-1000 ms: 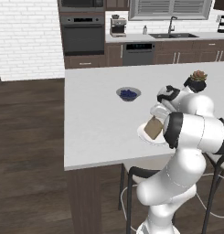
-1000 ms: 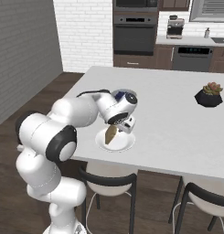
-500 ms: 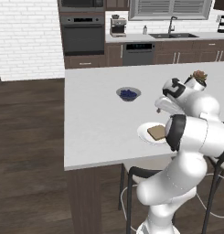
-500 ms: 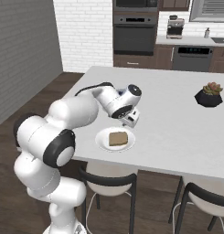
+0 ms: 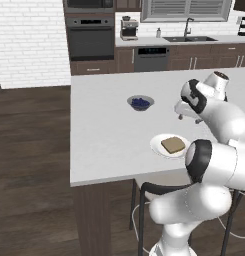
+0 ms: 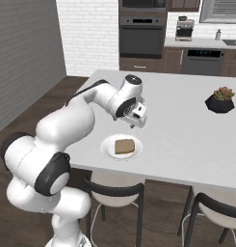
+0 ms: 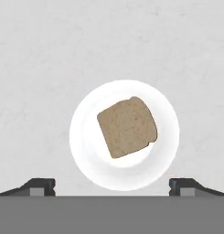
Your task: Start the toaster. Once the lever pops up, take the bread to the plate on the dining counter.
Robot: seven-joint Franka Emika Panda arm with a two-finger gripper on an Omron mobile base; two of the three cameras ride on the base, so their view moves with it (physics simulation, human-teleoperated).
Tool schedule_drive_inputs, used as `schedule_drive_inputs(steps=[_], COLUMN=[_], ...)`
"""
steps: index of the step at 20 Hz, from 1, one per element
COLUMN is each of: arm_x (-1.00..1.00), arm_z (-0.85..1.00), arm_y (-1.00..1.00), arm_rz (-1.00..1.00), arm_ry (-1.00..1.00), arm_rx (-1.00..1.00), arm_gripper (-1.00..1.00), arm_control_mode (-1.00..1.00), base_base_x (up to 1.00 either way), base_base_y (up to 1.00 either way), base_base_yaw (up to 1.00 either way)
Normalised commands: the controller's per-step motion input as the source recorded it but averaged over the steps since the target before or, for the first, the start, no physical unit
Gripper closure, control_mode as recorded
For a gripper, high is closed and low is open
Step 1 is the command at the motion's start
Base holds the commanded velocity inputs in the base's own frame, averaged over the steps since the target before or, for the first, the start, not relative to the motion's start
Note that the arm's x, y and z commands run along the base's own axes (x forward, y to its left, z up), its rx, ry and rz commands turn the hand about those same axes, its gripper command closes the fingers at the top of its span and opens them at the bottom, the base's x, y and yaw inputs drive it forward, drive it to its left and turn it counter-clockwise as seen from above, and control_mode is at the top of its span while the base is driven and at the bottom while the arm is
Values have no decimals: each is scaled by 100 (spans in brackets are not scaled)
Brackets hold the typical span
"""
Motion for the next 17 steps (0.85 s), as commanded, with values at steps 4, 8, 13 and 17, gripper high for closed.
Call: schedule_drive_inputs(steps=[4,8,13,17], arm_x=[-83,-98,-100,-95], arm_z=[40,19,0,0], arm_y=[35,63,71,29], arm_rz=[0,0,1,14], arm_ry=[7,3,0,-2], arm_rx=[-35,-29,-17,-2], arm_gripper=[-100,-100,-100,-100], arm_control_mode=[-100,-100,-100,-100], base_base_x=[0,0,0,0], base_base_y=[0,0,0,0], base_base_yaw=[0,0,0,0])
